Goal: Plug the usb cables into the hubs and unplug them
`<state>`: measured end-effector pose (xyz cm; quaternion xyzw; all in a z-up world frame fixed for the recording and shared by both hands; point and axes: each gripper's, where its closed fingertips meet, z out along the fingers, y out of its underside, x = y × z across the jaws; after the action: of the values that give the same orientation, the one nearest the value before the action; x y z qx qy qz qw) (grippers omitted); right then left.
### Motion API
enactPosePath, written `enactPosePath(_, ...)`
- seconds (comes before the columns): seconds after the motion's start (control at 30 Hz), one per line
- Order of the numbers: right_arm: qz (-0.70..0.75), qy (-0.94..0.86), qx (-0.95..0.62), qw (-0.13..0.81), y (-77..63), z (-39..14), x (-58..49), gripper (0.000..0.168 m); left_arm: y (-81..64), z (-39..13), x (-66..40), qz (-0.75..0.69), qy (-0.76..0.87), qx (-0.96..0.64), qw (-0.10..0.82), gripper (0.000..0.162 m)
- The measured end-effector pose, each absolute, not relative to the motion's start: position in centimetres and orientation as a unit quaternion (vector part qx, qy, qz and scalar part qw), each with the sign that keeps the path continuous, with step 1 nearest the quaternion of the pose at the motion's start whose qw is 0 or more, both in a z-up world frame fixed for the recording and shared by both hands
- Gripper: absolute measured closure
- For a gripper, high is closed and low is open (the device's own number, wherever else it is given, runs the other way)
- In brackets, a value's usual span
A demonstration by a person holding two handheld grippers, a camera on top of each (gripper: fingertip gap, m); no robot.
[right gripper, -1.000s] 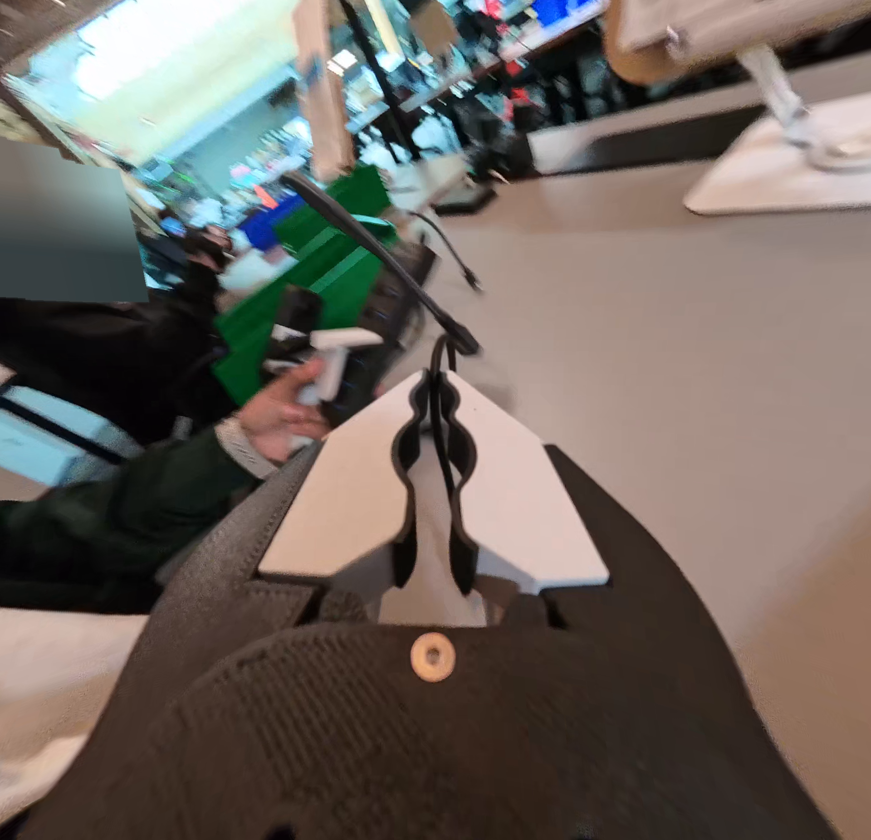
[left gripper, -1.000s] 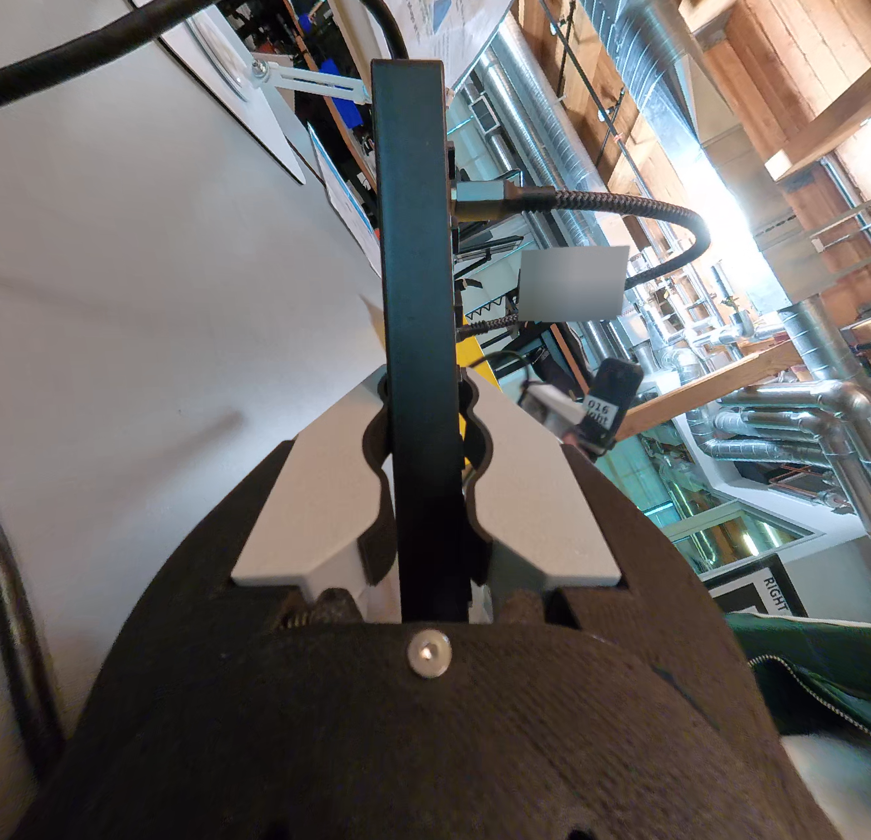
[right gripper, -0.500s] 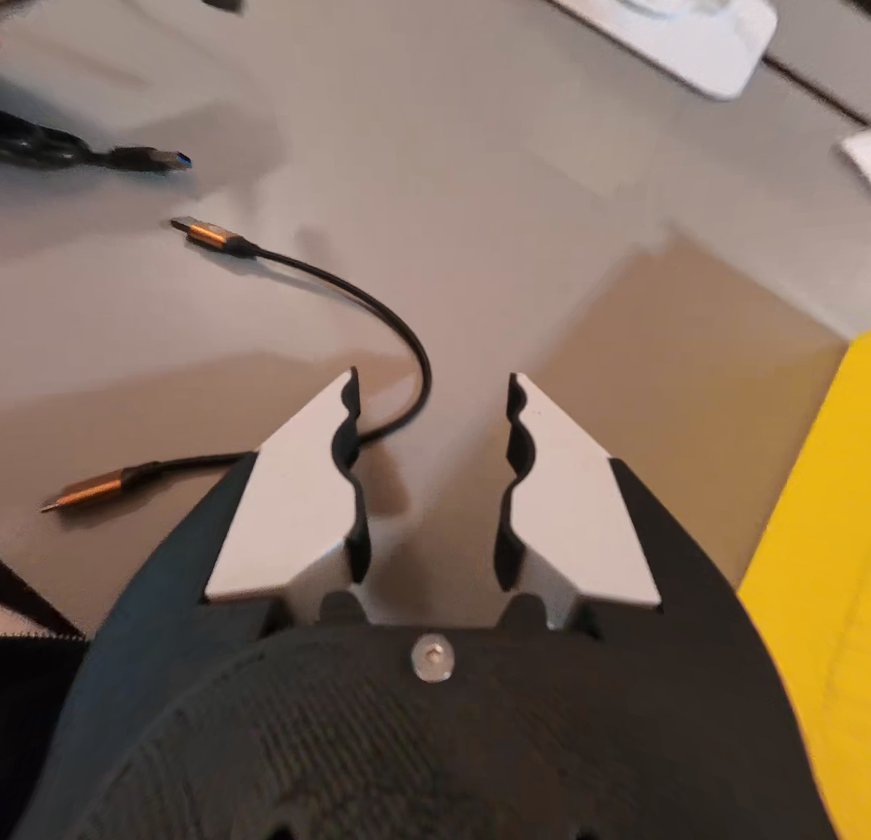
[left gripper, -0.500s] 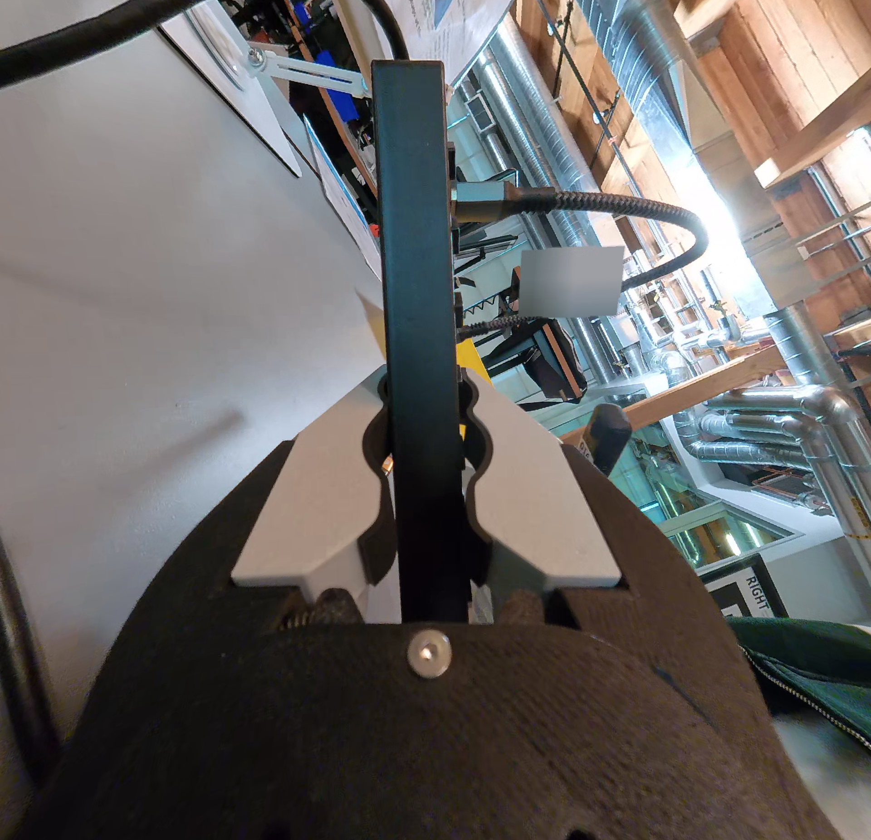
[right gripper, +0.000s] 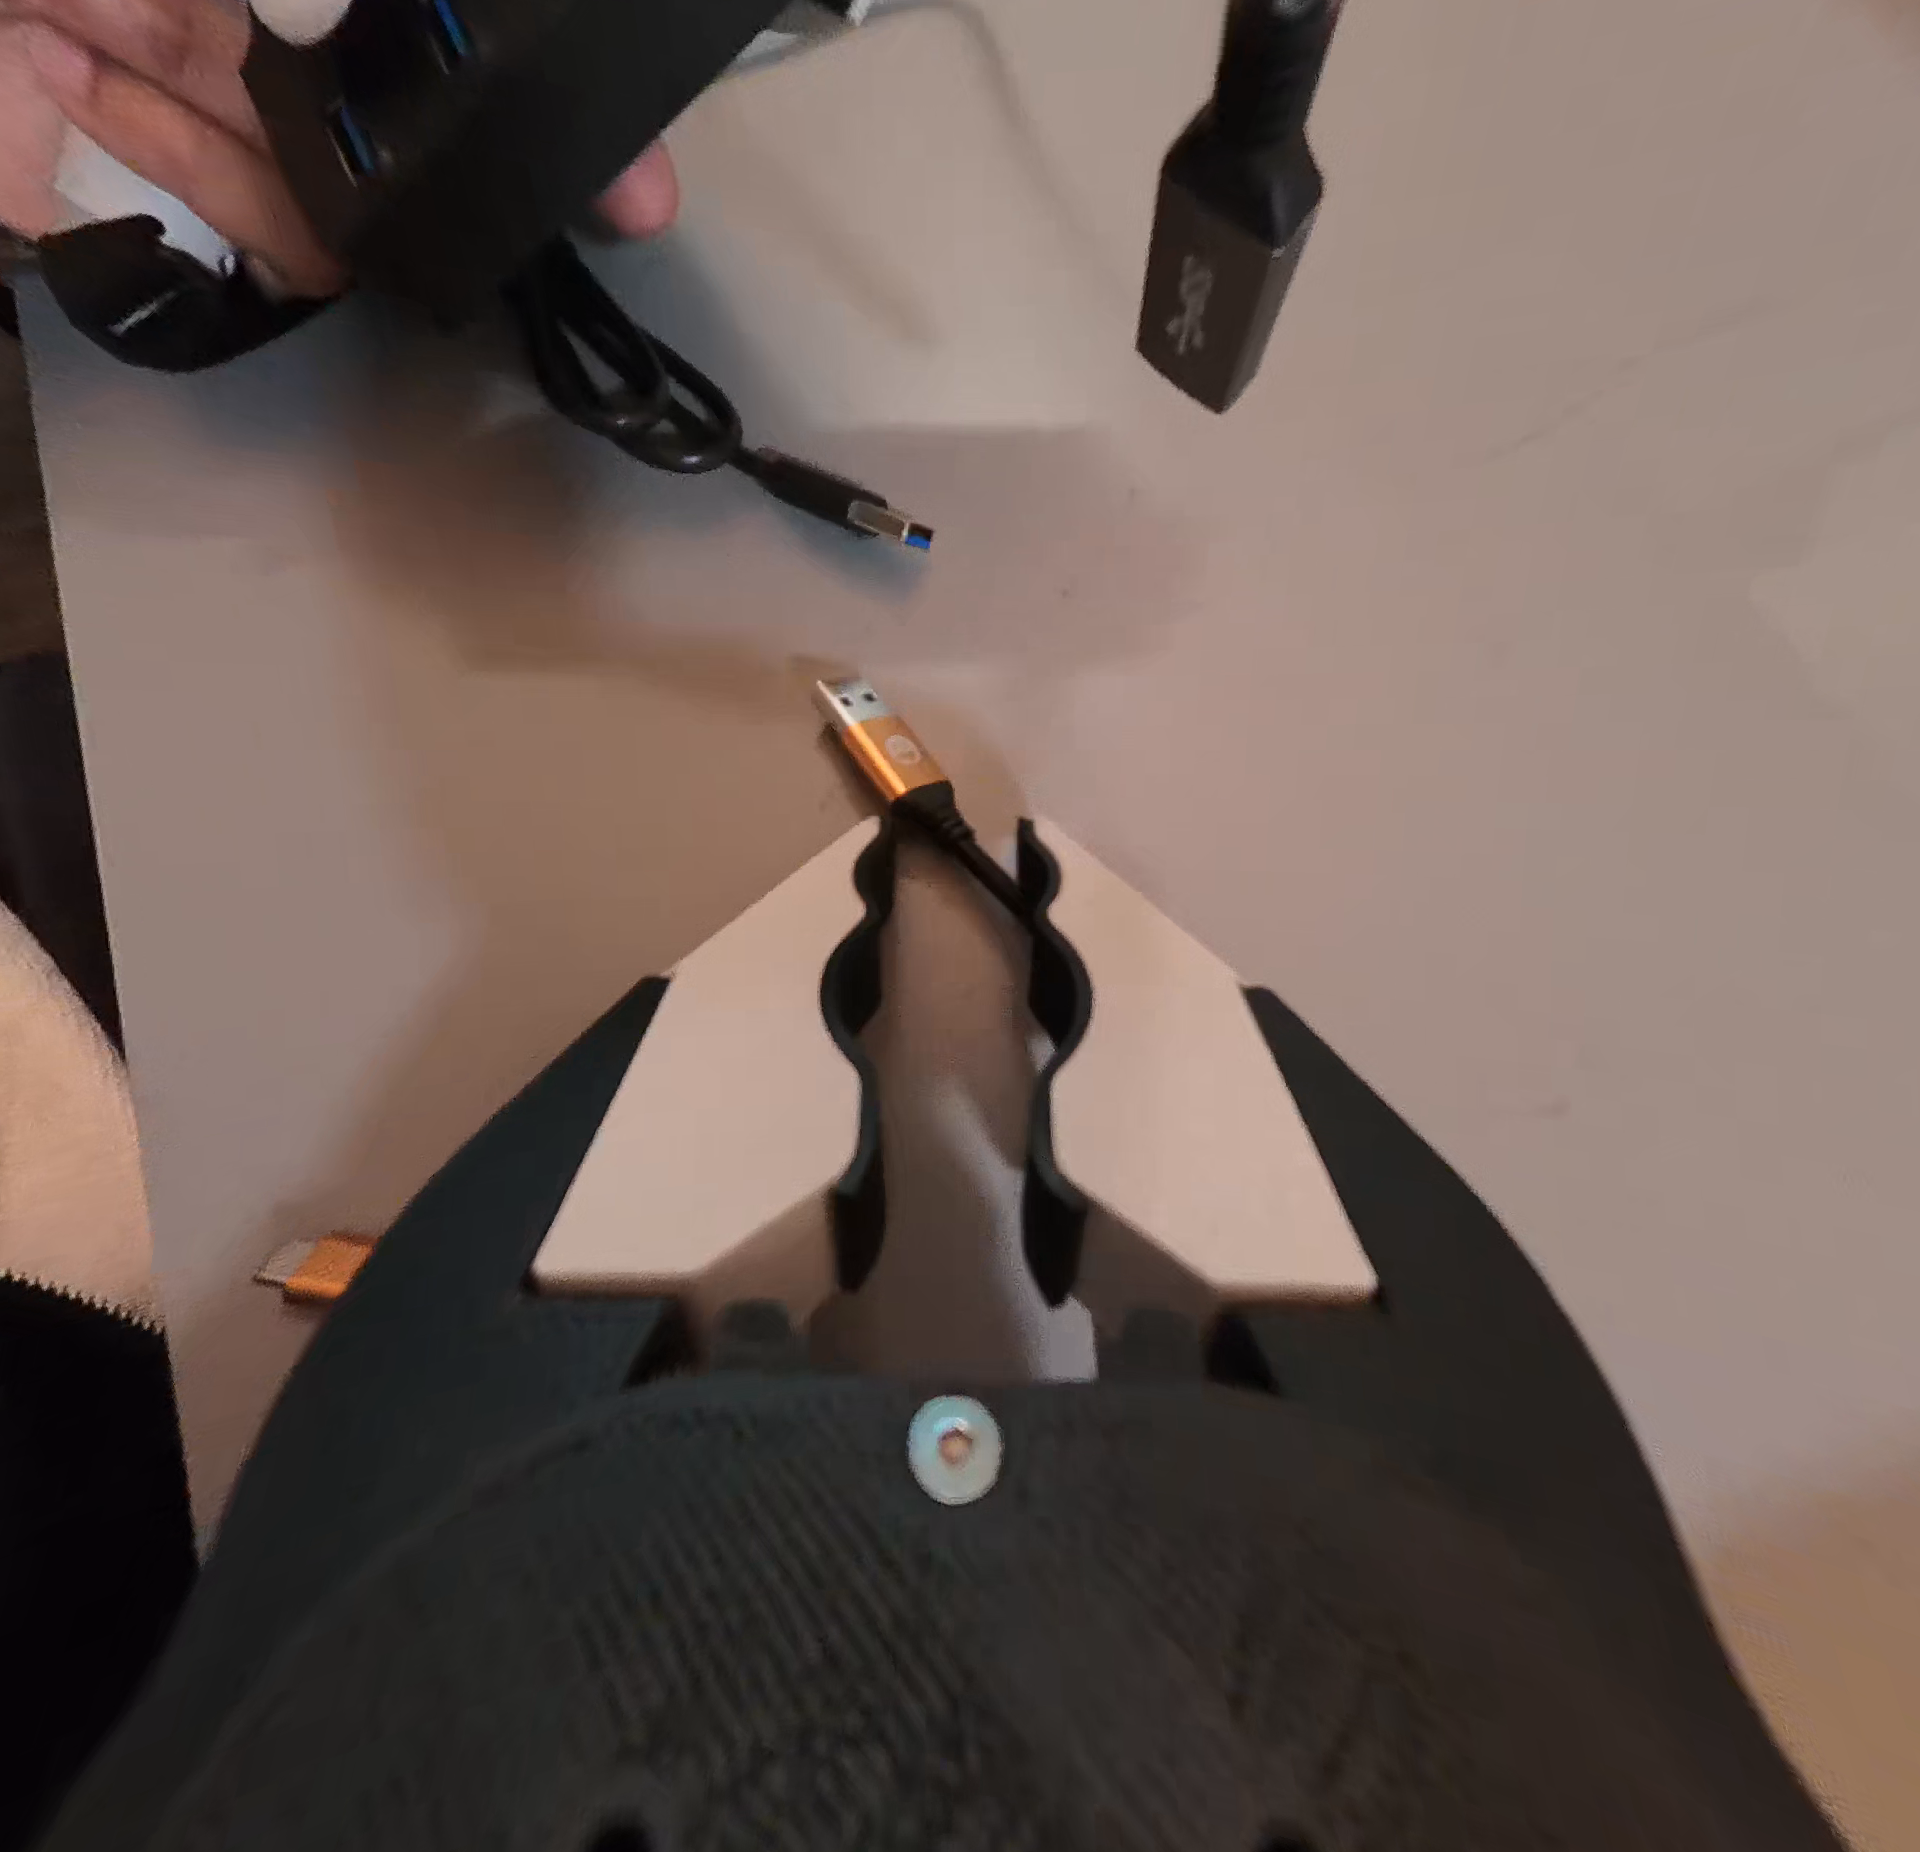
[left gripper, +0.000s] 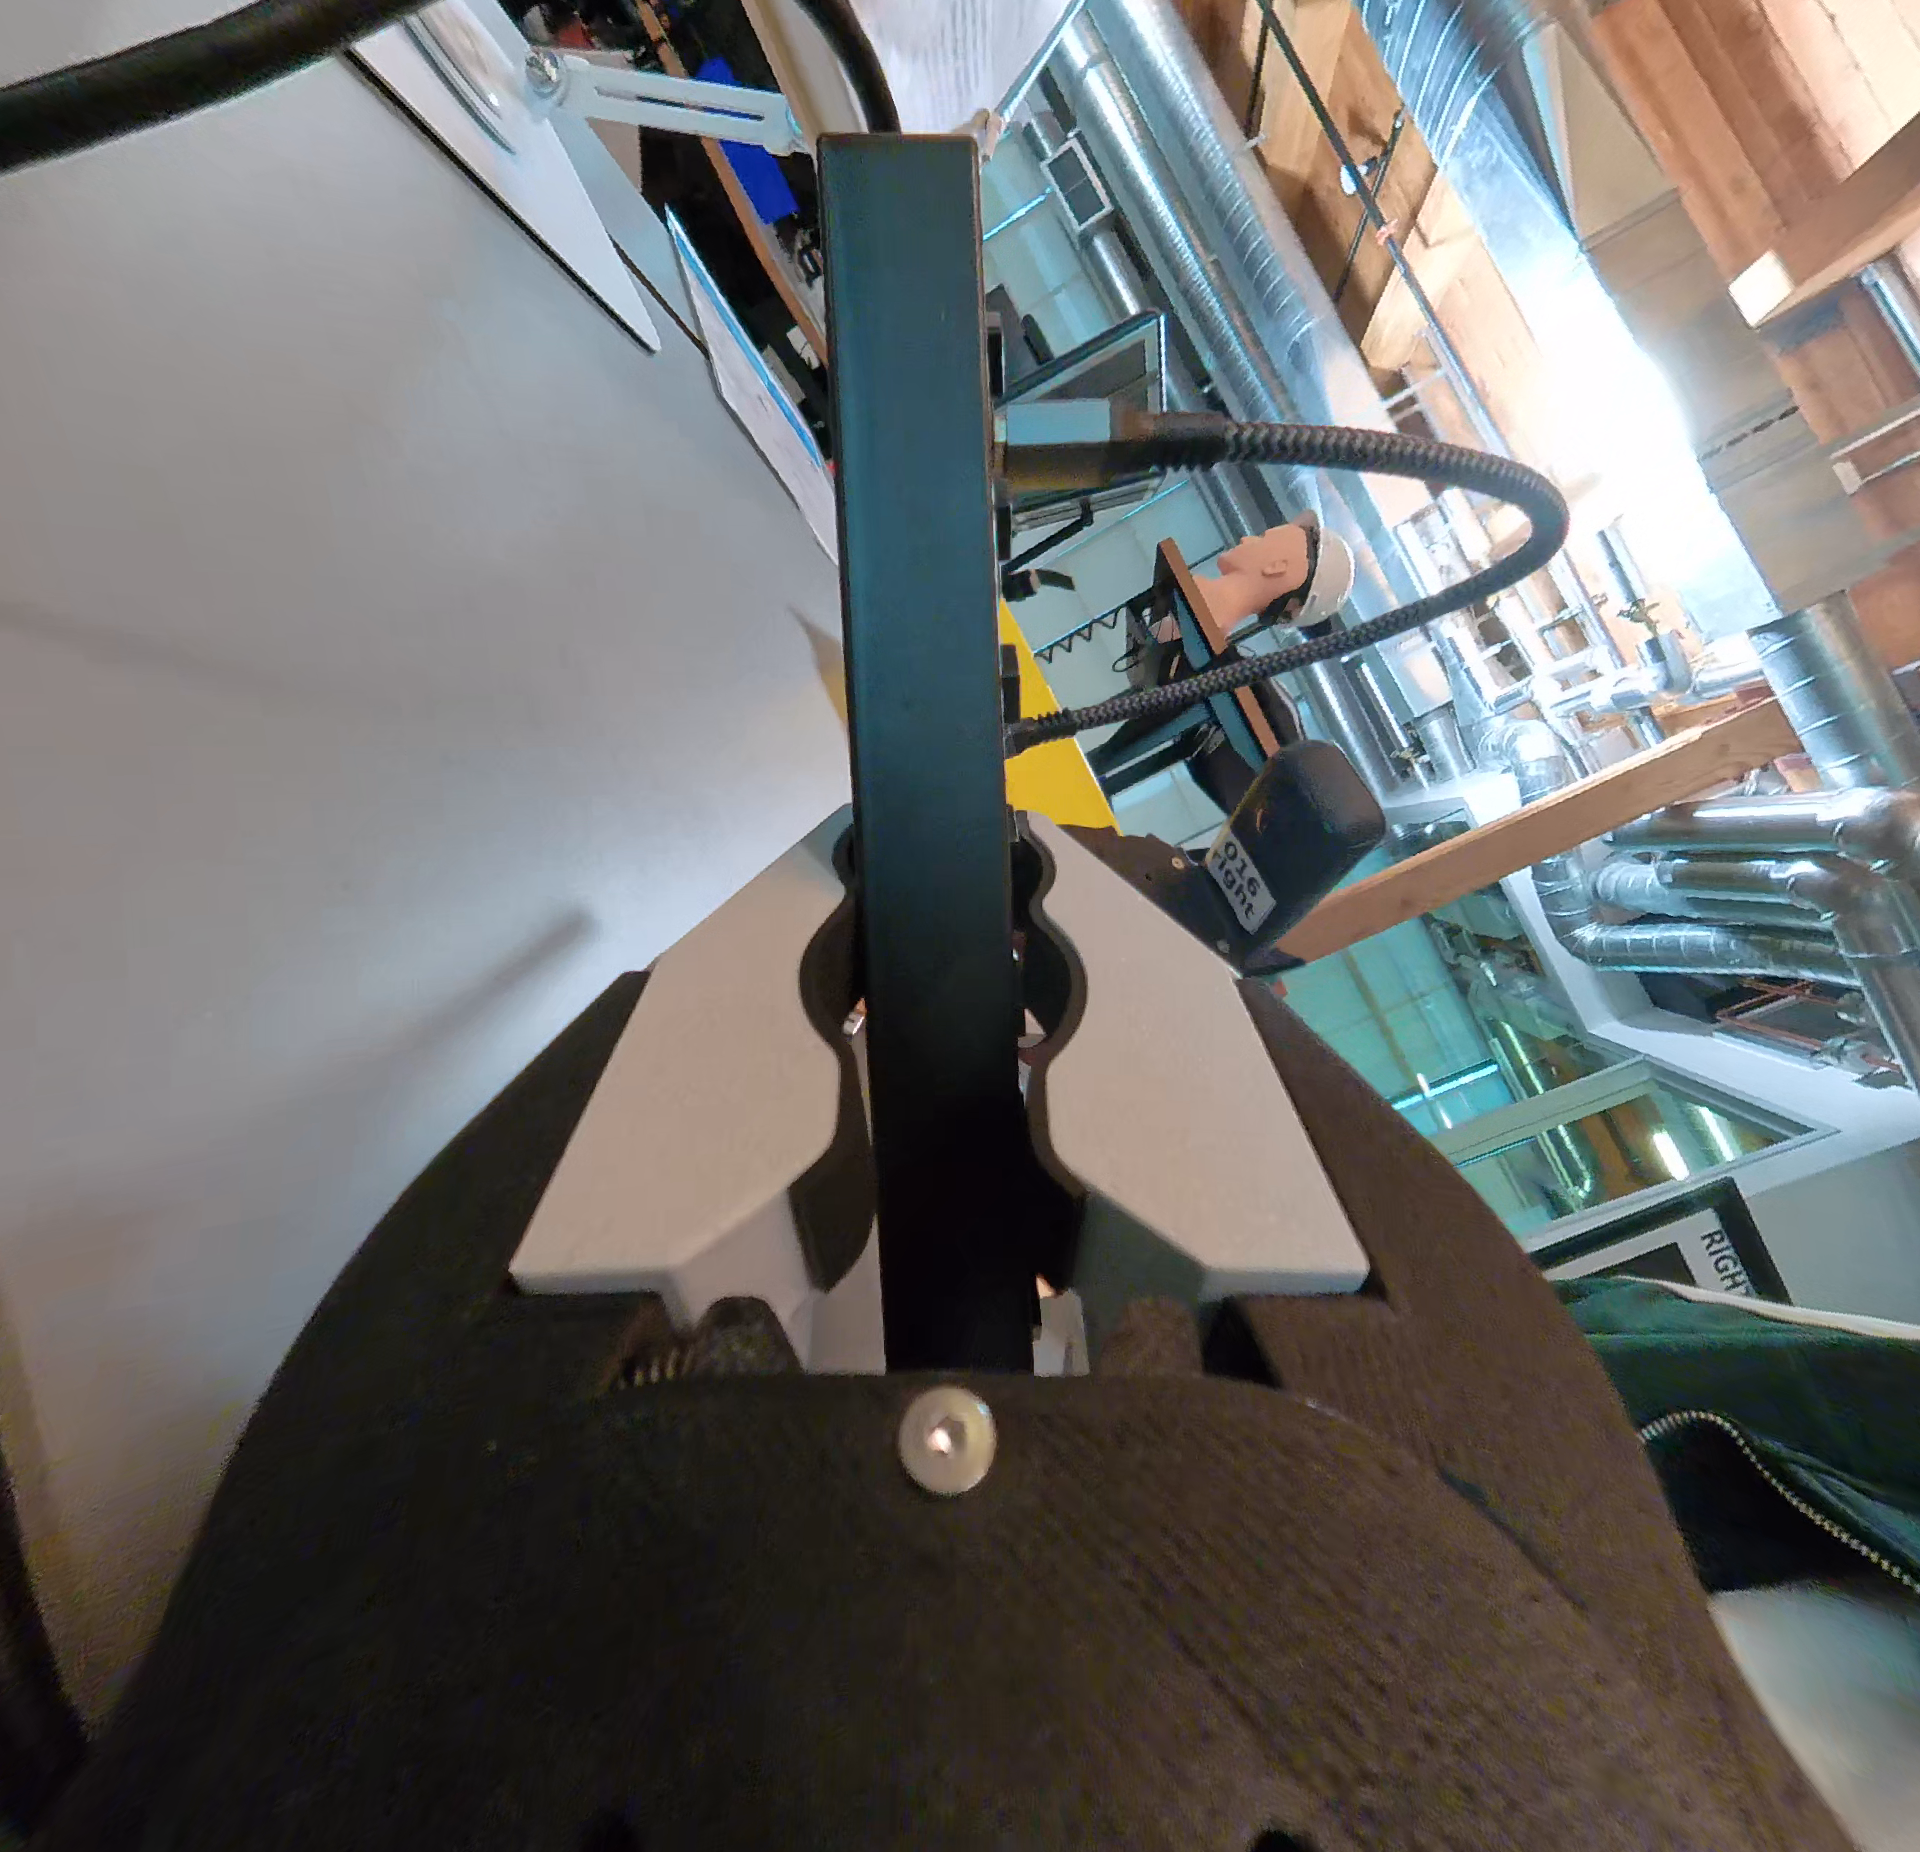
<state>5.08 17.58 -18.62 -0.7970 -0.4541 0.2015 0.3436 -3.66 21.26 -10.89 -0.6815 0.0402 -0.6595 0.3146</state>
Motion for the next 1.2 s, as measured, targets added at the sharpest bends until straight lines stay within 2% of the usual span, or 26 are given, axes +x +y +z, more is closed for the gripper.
enactPosePath(0.13, 0.185, -0.462, -0.781, 0.378, 17.1, -18.3, 5.4, 0.162, 20.9, -11.0, -3.3, -0.650, 0.057, -0.688, 0.318, 0.139)
enactPosePath(0.33, 0.209, -0.468, -0.729, 0.455, 16.3, -15.2, 4.9, 0.163, 20.5, -11.2, -2.9, -0.639, 0.078, -0.695, 0.321, 0.139)
enactPosePath(0.6, 0.328, -0.444, -0.637, 0.538, 13.8, -8.2, 3.8, 0.163, 19.8, -11.3, -2.0, -0.592, 0.139, -0.708, 0.359, 0.139)
enactPosePath(0.8, 0.330, -0.417, -0.653, 0.539, 14.1, -7.4, 4.0, 0.164, 19.1, -10.9, -1.3, -0.532, 0.205, -0.711, 0.412, 0.139)
enactPosePath(1.03, 0.267, -0.354, -0.746, 0.496, 15.9, -9.2, 3.1, 0.163, 19.2, -9.2, -1.5, -0.365, 0.290, -0.687, 0.558, 0.139)
enactPosePath(1.2, 0.242, -0.330, -0.759, 0.507, 16.1, -8.8, 2.8, 0.164, 19.7, -8.8, -2.2, -0.318, 0.275, -0.692, 0.587, 0.139)
